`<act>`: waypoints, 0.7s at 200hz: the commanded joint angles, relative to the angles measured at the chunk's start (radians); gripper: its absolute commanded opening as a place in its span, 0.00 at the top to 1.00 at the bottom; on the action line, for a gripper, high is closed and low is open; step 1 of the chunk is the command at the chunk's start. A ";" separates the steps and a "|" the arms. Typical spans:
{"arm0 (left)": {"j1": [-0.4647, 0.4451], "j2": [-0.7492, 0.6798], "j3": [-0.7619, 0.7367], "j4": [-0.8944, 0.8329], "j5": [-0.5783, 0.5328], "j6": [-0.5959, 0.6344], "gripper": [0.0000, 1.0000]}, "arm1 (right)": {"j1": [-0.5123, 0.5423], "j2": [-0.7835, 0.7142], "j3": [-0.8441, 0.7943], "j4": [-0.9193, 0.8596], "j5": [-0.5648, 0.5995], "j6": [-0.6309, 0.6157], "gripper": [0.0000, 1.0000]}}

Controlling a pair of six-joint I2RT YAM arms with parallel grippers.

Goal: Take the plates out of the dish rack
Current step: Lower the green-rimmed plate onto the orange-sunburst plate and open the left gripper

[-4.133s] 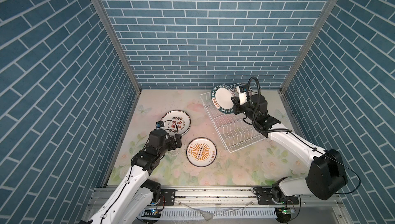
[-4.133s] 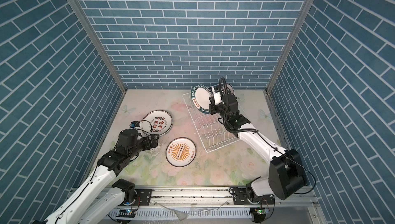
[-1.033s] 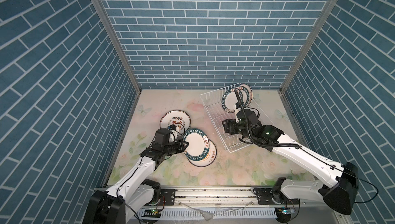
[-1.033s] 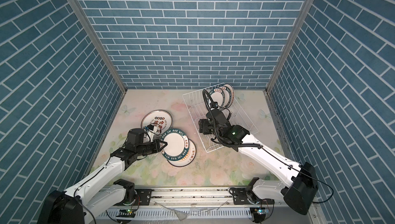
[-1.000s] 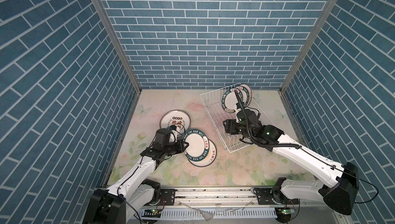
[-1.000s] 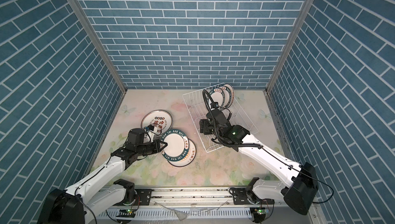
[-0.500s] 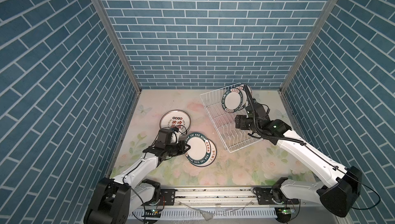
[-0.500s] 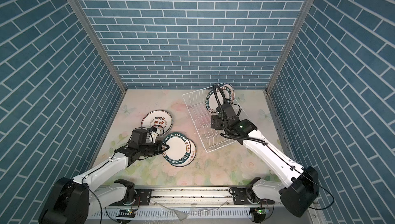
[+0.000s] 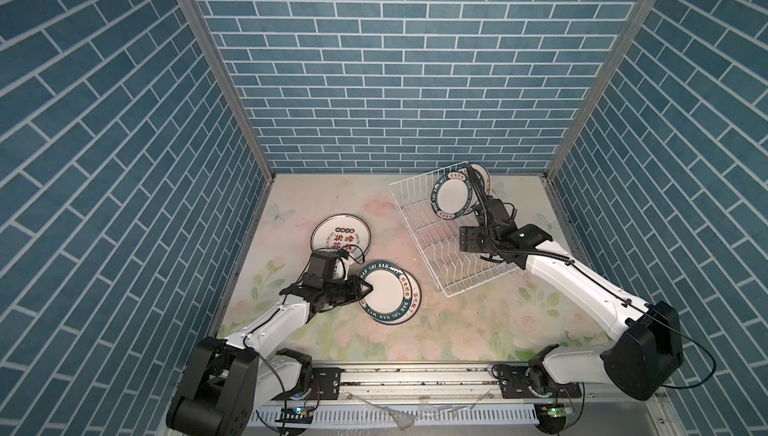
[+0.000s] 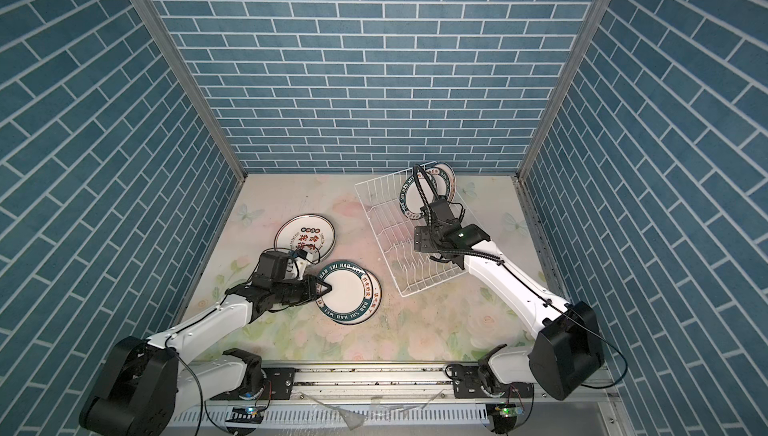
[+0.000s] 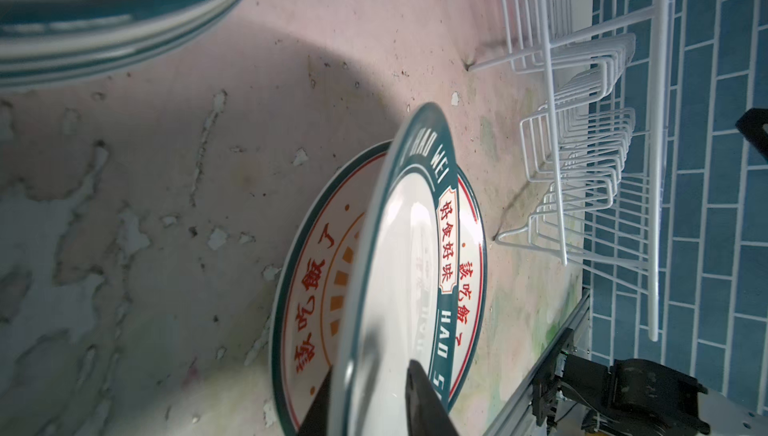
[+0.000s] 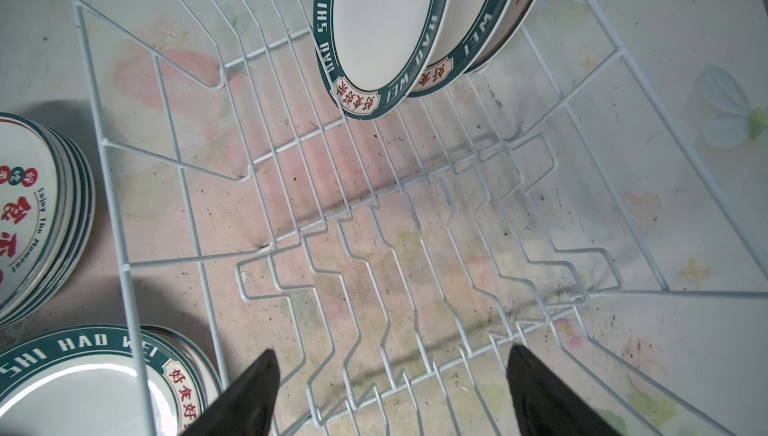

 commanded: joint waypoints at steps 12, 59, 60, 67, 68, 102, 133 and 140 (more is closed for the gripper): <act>0.003 0.008 0.001 -0.012 -0.006 0.026 0.66 | -0.016 0.037 0.067 0.003 -0.021 -0.031 0.14; -0.019 0.038 0.020 -0.063 -0.062 0.050 0.59 | -0.025 0.065 0.085 -0.009 -0.023 -0.048 0.14; -0.020 0.038 0.021 -0.064 -0.062 0.051 0.59 | -0.026 0.065 0.086 -0.009 -0.022 -0.049 0.13; -0.022 0.041 0.022 -0.066 -0.065 0.052 0.58 | -0.027 0.068 0.090 -0.013 -0.020 -0.054 0.13; -0.021 0.042 0.023 -0.067 -0.066 0.052 0.58 | -0.027 0.069 0.090 -0.014 -0.020 -0.054 0.13; -0.044 0.035 0.038 -0.103 -0.113 0.067 0.53 | -0.034 0.092 0.113 -0.043 0.006 -0.073 0.13; -0.064 0.045 0.054 -0.136 -0.153 0.081 0.51 | -0.039 0.118 0.125 -0.053 -0.002 -0.088 0.13; -0.068 0.049 0.058 -0.141 -0.161 0.083 0.51 | -0.040 0.126 0.128 -0.055 -0.003 -0.091 0.13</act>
